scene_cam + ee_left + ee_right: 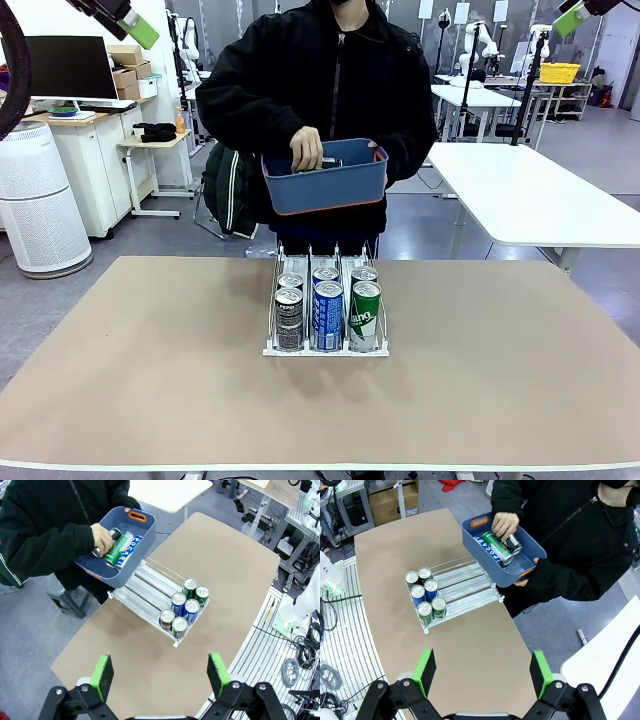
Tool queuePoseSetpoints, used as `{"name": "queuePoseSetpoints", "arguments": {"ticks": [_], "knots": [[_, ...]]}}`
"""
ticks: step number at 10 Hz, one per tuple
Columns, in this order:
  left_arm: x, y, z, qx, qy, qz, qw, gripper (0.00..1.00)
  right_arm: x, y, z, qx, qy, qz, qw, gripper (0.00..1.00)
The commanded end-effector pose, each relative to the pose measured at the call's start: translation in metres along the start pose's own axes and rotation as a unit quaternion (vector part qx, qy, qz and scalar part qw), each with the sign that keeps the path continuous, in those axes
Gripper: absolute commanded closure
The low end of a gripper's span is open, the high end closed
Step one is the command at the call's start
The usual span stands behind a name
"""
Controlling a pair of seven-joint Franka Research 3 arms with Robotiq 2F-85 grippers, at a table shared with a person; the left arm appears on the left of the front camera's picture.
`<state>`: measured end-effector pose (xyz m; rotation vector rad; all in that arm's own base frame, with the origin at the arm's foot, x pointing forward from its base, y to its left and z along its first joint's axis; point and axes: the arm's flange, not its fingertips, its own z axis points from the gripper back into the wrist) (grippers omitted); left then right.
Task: Fill the beverage cans into the dispenser.
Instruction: Pick up the Pepsi coke handed by the human.
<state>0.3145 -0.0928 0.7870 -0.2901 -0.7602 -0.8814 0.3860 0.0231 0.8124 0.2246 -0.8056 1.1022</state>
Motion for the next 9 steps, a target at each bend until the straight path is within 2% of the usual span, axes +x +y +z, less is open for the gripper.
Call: {"name": "queuePoseSetpoints", "arguments": {"ticks": [1, 9], "knots": [[-0.0001, 0.0002, -0.0001, 0.0, 0.0, 0.0, 1.0, 0.0, 0.0003, 0.0006, 0.0006, 0.0, -0.001, 0.0, 1.0, 0.0], [-0.0001, 0.0002, -0.0001, 0.0, 0.0, 0.0, 1.0, 0.0, 0.0003, 0.0006, 0.0006, 0.0, -0.001, 0.0, 1.0, 0.0]]}}
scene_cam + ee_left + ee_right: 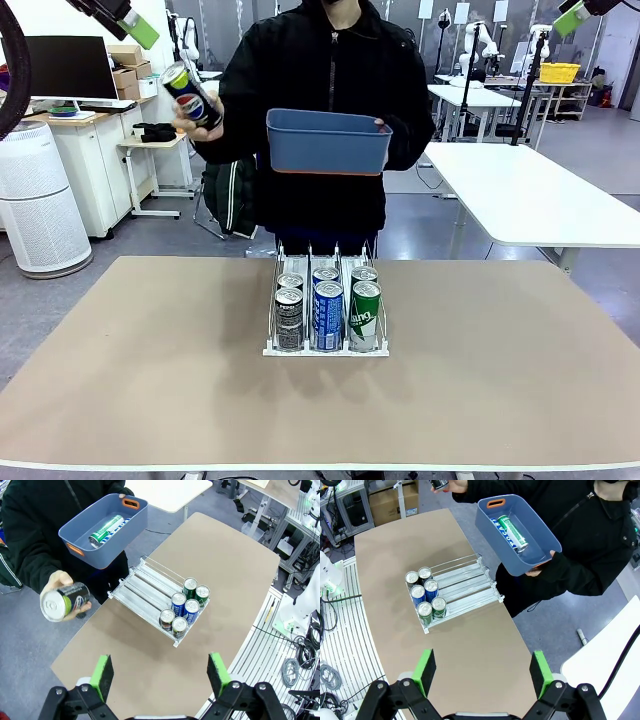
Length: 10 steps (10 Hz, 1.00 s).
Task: Fill the beverage cans into the dispenser.
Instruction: Pick up the Pepsi coke handed by the human.
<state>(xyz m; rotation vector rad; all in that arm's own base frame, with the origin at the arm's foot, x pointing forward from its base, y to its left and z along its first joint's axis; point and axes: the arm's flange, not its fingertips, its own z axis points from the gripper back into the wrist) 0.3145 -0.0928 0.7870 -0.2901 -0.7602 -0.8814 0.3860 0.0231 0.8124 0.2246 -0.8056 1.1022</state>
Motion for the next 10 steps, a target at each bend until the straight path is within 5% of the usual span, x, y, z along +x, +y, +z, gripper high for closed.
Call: {"name": "queuePoseSetpoints", "arguments": {"ticks": [1, 10], "knots": [[-0.0001, 0.0002, -0.0001, 0.0, 0.0, 0.0, 1.0, 0.0, 0.0003, 0.0006, 0.0006, 0.0, -0.001, 0.0, 1.0, 0.0], [-0.0001, 0.0002, -0.0001, 0.0, 0.0, 0.0, 1.0, 0.0, 0.0003, 0.0006, 0.0006, 0.0, -0.001, 0.0, 1.0, 0.0]]}}
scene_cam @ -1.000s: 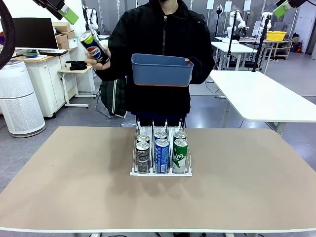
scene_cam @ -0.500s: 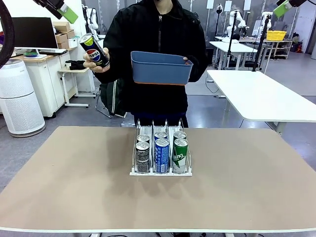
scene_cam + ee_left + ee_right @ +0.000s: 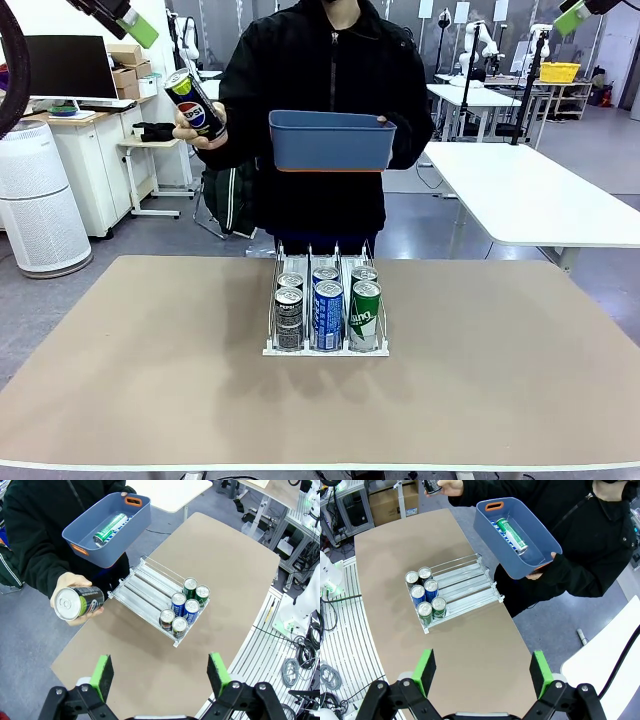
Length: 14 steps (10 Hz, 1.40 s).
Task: Fill the beverage cans into the dispenser.
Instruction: Pick up the Pepsi coke handed by the human.
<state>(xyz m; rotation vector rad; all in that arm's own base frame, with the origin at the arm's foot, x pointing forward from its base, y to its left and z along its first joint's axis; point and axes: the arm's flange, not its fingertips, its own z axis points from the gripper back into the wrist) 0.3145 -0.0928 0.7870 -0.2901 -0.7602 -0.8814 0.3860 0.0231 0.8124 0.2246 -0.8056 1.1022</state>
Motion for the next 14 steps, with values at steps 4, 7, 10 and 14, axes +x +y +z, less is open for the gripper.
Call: {"name": "queuePoseSetpoints", "arguments": {"ticks": [4, 7, 10, 14], "knots": [[0.0, 0.0, 0.0, 0.0, 0.0, 0.0, 1.0, 0.0, 0.0, 0.001, 0.001, 0.0, -0.001, 0.0, 1.0, 0.0], [0.0, 0.0, 0.0, 0.0, 0.0, 0.0, 1.0, 0.0, 0.0, 0.001, 0.001, 0.0, -0.001, 0.0, 1.0, 0.0], [0.001, 0.008, -0.008, 0.016, 0.011, 0.025, 0.999, 0.0, 0.0, 0.001, 0.001, 0.0, -0.001, 0.0, 1.0, 0.0], [0.006, 0.047, -0.037, 0.062, 0.048, 0.02, 0.997, 0.0, 0.0, 0.001, 0.001, 0.0, -0.001, 0.0, 1.0, 0.0]]}}
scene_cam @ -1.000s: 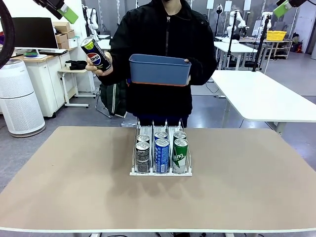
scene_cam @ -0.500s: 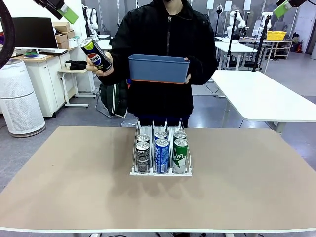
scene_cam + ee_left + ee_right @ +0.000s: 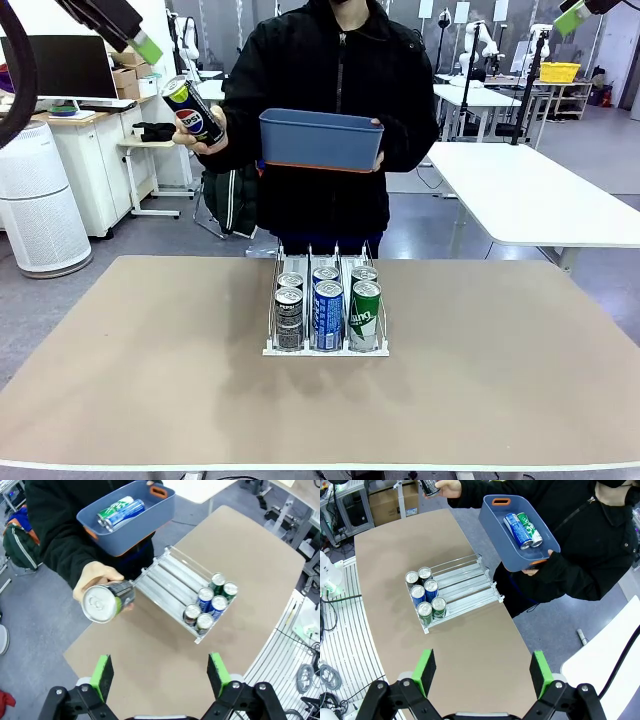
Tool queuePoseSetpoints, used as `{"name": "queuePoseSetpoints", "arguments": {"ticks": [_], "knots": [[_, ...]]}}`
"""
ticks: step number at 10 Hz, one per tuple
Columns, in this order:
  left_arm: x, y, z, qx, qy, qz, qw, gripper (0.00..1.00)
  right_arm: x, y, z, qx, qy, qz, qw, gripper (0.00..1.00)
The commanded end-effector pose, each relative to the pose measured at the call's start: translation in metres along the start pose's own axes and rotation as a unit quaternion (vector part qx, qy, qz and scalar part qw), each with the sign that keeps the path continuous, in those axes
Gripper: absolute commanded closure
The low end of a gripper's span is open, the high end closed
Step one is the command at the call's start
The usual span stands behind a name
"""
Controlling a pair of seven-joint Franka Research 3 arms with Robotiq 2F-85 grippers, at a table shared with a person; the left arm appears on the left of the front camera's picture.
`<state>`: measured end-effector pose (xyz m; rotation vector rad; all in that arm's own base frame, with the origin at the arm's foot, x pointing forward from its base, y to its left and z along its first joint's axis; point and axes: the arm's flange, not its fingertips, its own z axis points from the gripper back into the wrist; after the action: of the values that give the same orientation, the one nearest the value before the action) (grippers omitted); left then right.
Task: Fill the beverage cans into the dispenser.
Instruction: Pick up the Pepsi coke handed by the human.
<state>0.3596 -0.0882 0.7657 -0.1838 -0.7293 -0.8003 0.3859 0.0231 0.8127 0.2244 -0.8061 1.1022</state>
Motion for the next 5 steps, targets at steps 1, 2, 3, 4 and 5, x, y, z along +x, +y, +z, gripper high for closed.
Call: {"name": "queuePoseSetpoints", "arguments": {"ticks": [1, 2, 3, 4, 5], "knots": [[0.01, 0.02, -0.012, 0.016, 0.026, 0.002, 1.0, 0.0, 0.0, 0.001, 0.0, 0.0, 0.0, 0.0, 1.0, 0.0], [0.013, 0.027, -0.019, 0.011, 0.03, 0.002, 0.999, 0.0, 0.0, 0.001, 0.0, 0.0, 0.0, 0.0, 1.0, 0.0], [0.016, 0.037, -0.022, 0.005, 0.031, -0.013, 0.999, 0.0, 0.0, 0.001, 0.0, 0.0, 0.0, 0.0, 1.0, 0.0], [0.019, 0.047, -0.024, -0.012, 0.032, -0.017, 0.999, 0.0, 0.0, 0.001, 0.0, 0.0, 0.0, 0.0, 1.0, 0.0], [0.024, 0.055, -0.027, -0.043, 0.031, -0.019, 0.998, 0.0, 0.0, 0.001, 0.0, 0.0, 0.0, 0.0, 1.0, 0.0]]}}
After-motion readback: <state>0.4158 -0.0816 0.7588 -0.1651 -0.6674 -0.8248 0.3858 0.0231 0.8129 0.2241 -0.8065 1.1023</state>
